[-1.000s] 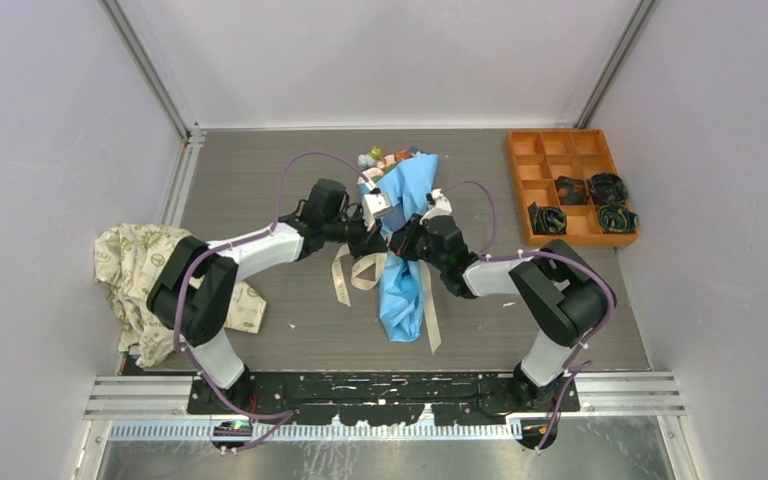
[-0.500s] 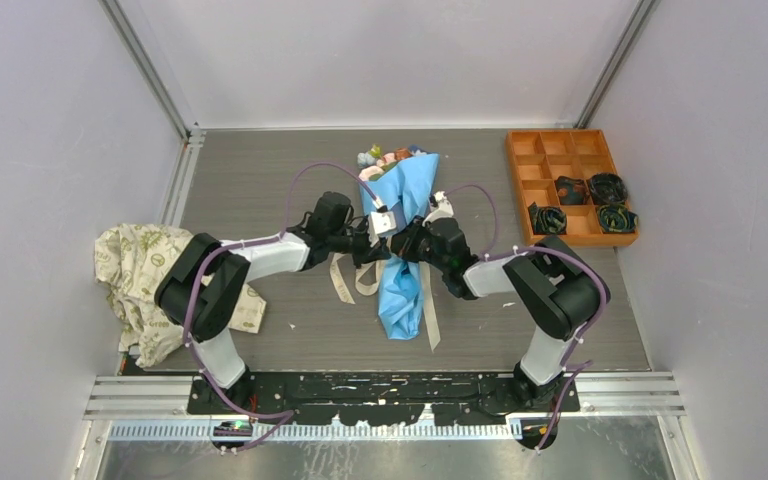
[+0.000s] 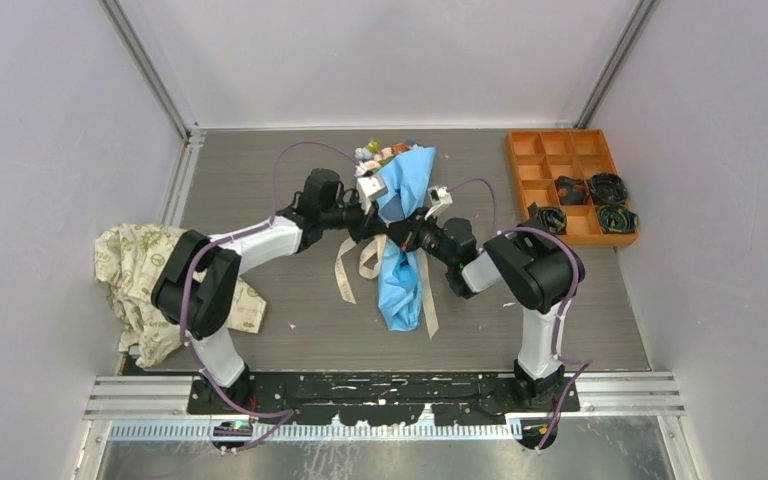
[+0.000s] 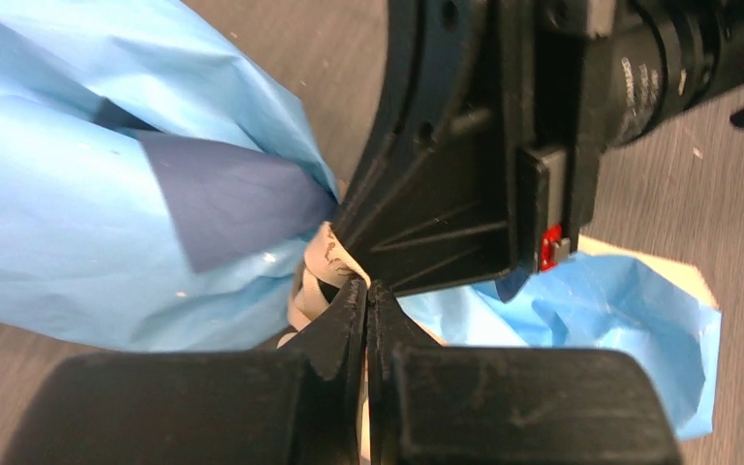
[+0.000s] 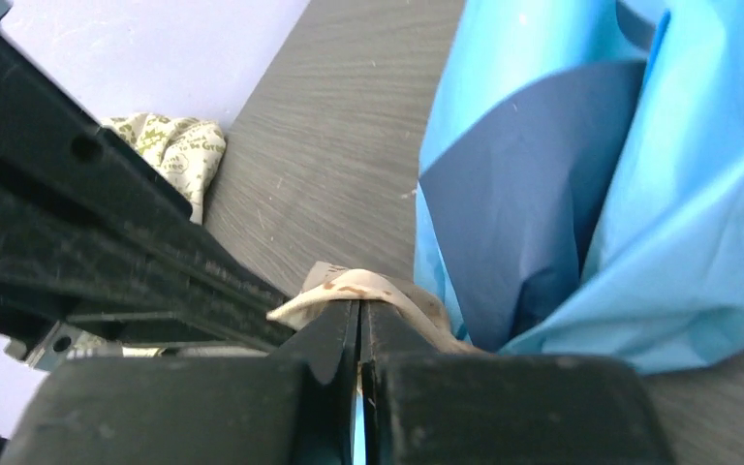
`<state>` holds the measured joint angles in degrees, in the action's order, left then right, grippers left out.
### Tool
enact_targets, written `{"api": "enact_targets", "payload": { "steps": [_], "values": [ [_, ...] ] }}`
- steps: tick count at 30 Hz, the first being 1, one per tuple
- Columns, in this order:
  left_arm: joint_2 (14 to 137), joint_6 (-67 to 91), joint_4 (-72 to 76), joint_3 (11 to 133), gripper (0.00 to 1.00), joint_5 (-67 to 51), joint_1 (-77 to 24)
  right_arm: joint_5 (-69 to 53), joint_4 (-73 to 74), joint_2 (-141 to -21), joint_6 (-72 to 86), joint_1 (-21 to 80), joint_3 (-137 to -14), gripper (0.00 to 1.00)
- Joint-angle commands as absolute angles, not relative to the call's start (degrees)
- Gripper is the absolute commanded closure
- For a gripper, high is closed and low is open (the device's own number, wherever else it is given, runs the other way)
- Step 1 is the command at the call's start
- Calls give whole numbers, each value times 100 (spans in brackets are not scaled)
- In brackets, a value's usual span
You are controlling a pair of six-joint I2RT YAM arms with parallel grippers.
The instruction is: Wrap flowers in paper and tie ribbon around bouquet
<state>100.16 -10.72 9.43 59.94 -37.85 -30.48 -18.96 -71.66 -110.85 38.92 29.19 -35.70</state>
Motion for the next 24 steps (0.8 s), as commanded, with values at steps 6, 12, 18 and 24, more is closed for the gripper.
{"api": "enact_targets", "payload": {
  "steps": [6, 12, 18, 24],
  "values": [
    [10315, -97, 1119, 6640, 100, -3792, -2789, -1434, -7852, -11362, 3169, 2915, -4172, 98],
    [10473, -337, 1184, 6678, 100, -4372, -2743, -1217, -8016, -11600, 3286, 2910, -4301, 98],
    [10576, -2226, 639, 6511, 93, -4835, -2699, -1223, -8000, -11715, 3366, 2908, -4442, 98],
    [10381, -4094, -260, 6709, 59, -4880, -2668, -1345, -7994, -11822, 3285, 2876, -4402, 98]
  ]
}}
